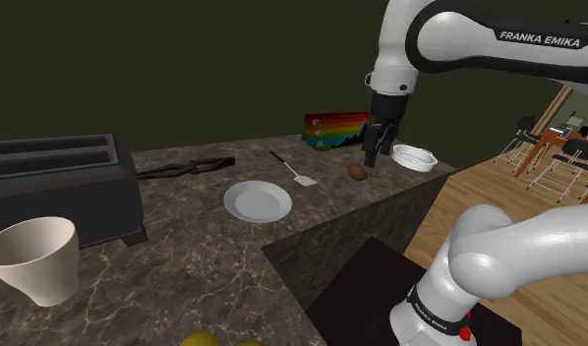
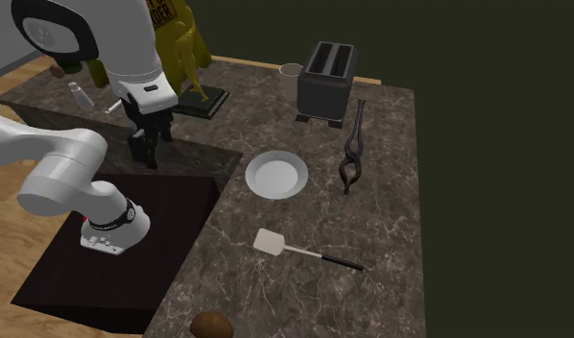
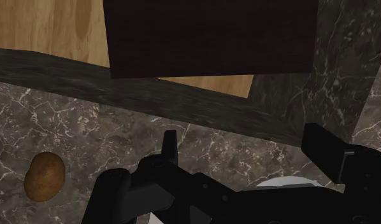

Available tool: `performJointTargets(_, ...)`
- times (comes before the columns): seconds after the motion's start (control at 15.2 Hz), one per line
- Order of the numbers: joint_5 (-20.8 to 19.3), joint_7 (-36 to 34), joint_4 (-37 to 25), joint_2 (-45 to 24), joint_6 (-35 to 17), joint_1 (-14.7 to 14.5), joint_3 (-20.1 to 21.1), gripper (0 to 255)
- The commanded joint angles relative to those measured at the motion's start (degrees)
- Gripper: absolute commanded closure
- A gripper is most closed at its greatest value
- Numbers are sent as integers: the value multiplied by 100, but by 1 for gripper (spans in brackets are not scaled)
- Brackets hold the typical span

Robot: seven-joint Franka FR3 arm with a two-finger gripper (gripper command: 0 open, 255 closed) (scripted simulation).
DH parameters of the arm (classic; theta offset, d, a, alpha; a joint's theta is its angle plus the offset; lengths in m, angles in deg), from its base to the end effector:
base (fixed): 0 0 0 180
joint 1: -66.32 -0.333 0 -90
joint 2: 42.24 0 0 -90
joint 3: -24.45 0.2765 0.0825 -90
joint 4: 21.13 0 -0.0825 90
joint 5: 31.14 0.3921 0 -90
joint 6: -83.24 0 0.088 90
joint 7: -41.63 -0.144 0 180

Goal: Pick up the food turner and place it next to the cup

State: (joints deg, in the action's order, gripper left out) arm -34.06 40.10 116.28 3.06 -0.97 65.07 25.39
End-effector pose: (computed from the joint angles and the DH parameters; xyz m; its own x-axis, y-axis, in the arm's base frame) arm 0.3238 0.0050 0.4997 0.9908 -0.0003 -0.1356 0.0087 -0.9978 0.0662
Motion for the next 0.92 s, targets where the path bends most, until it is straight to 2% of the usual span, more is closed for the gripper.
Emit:
performJointTargets(0.0,0,0,0,0,0,0,0,0)
performJointTargets(0.4,-69,-79,6,-971,-1200,149,-170,0)
performJointTargets(0.86,-83,-142,-350,-2285,-2420,300,-364,0)
